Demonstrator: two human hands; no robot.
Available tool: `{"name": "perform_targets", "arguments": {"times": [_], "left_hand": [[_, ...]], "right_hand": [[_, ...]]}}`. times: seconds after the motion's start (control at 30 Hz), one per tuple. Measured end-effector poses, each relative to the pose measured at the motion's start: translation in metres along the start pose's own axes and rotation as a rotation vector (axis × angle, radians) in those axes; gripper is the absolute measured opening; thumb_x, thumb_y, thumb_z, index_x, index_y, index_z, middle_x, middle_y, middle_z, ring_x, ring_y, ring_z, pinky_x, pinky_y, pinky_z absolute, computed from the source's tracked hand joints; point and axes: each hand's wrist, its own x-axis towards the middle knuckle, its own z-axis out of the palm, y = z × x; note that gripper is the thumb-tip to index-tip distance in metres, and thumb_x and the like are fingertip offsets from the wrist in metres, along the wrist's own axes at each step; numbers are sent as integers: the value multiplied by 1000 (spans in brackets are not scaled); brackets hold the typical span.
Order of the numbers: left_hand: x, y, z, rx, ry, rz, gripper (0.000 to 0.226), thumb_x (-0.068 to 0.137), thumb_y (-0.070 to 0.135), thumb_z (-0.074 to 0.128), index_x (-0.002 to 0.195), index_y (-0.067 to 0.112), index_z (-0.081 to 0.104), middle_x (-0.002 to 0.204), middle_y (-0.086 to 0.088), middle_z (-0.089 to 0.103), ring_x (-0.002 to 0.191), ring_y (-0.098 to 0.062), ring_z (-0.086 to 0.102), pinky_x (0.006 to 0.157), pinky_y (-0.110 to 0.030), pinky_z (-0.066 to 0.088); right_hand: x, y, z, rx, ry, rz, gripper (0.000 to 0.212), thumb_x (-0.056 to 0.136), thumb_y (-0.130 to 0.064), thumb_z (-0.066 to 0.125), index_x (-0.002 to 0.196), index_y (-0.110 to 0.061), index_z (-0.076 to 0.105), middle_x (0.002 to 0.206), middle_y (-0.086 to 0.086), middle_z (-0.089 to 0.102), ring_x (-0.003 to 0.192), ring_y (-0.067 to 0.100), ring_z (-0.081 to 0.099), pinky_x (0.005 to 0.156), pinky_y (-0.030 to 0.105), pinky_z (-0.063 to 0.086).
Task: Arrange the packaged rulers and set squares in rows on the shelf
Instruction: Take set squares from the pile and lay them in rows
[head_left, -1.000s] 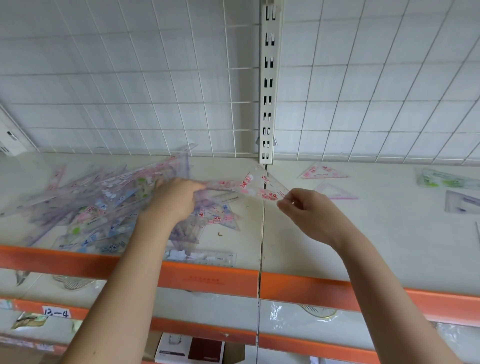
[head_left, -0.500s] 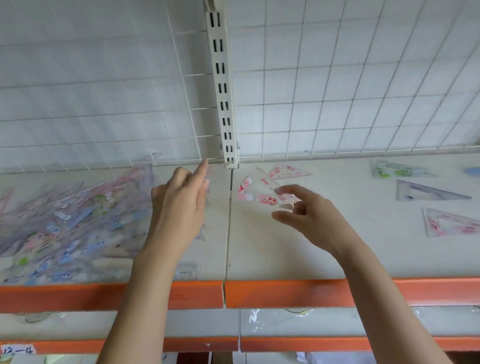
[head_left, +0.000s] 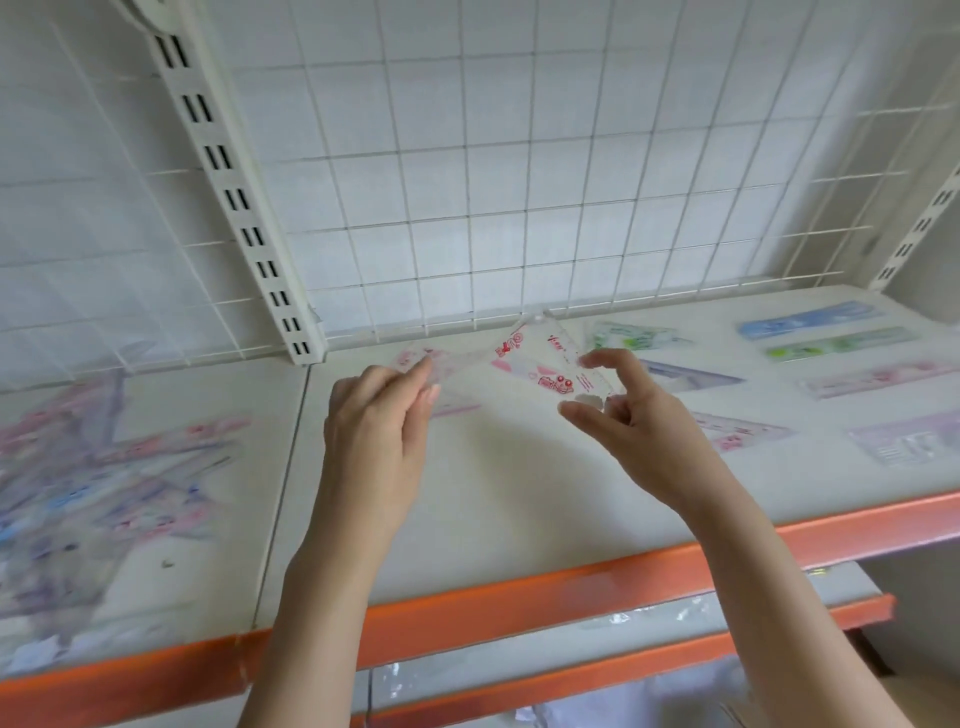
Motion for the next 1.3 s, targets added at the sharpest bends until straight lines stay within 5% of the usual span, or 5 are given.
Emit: {"name": "perform_targets", "arguments": {"times": [0.13, 0.33, 0.53, 0.83, 1.3], "left_hand": [[2, 25, 24, -12, -37, -8, 43, 92, 34, 38, 118, 13, 65, 99, -5, 65, 97, -35, 56, 90, -35, 41], [5, 63, 53, -46, -12, 14, 37, 91, 29, 49, 115, 7, 66, 94, -5, 66, 92, -22, 52, 94, -6, 25], [-1, 92, 80, -30, 0, 65, 35, 89, 31, 50, 110, 8, 68, 93, -4, 62, 89, -20, 52, 83, -24, 39], [-12, 122, 110, -18, 68, 43, 32, 88, 27, 56, 113, 9, 65, 123, -4, 42, 86, -13, 43, 85, -18, 36], [-13, 127, 107, 74, 13, 59, 42, 89, 32, 48, 126, 13, 55, 121, -1, 58, 104, -21, 39, 98, -7, 19]], "right_hand": [[-1, 23, -30, -21, -25, 25, 16, 89, -35, 60, 99, -36, 48, 41, -9, 35, 45, 6, 37, 46, 16, 30], [-1, 67, -88, -175, -176, 43, 17, 88, -41, 59, 103, -41, 52, 46, -7, 34, 44, 7, 34, 49, 21, 27], [-2, 99, -123, -287, -96, -11, 39, 87, -43, 58, 126, -37, 53, 58, -5, 41, 54, 6, 42, 55, 19, 33], [1, 126, -150, -521, -311, -76, 56, 81, -63, 41, 135, -53, 34, 103, -8, 37, 99, 8, 29, 96, 24, 28], [19, 126, -144, -579, -511, -60, 47, 90, -58, 43, 135, -58, 29, 116, -8, 28, 108, 10, 23, 93, 22, 16]]}}
